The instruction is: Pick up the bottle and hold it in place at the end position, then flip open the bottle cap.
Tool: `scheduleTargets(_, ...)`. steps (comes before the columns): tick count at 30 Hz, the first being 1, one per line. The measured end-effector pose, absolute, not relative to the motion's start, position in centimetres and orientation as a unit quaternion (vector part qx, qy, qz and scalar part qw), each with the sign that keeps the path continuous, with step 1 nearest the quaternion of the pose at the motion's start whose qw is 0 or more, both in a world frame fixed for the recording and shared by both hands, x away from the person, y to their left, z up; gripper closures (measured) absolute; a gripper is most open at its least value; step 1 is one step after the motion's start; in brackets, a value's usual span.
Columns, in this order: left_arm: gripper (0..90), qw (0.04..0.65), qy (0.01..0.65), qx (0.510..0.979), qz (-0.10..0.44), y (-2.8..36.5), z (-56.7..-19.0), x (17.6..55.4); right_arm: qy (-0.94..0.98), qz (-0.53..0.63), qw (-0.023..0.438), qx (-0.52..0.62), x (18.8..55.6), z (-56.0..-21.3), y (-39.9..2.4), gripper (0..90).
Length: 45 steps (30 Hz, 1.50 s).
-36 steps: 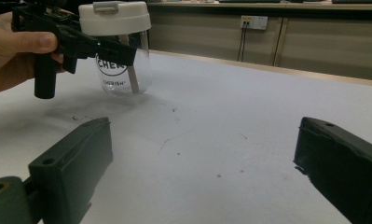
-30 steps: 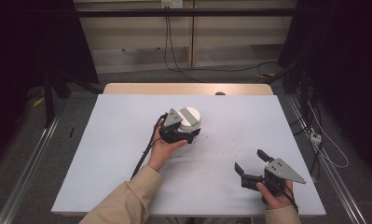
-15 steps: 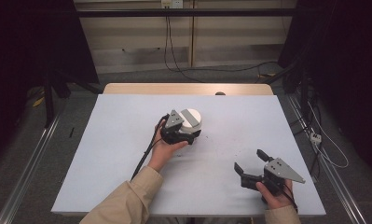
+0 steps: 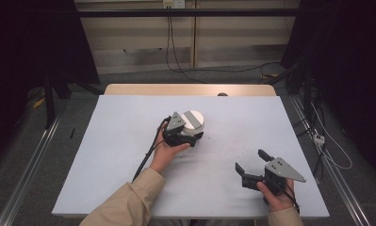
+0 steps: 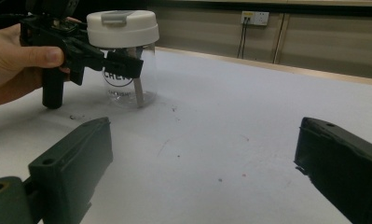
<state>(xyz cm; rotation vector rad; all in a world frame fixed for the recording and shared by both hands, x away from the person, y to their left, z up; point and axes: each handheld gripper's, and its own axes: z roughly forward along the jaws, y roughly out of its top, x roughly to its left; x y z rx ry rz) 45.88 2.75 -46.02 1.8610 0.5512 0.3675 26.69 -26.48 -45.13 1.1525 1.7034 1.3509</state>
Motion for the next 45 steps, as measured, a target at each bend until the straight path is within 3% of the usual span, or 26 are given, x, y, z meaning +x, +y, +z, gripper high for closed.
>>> scheduleTargets(31,18.6,0.552,0.234,0.785,0.155,2.9,-46.1,45.7,0.671,0.516,0.296,0.442,31.3,-44.3,-22.8,3.1)
scheduleTargets(45,18.6,0.552,0.236,0.785,0.154,2.9,-46.1,45.8,0.684,0.508,0.281,0.442,33.6,-43.8,-20.7,9.2)
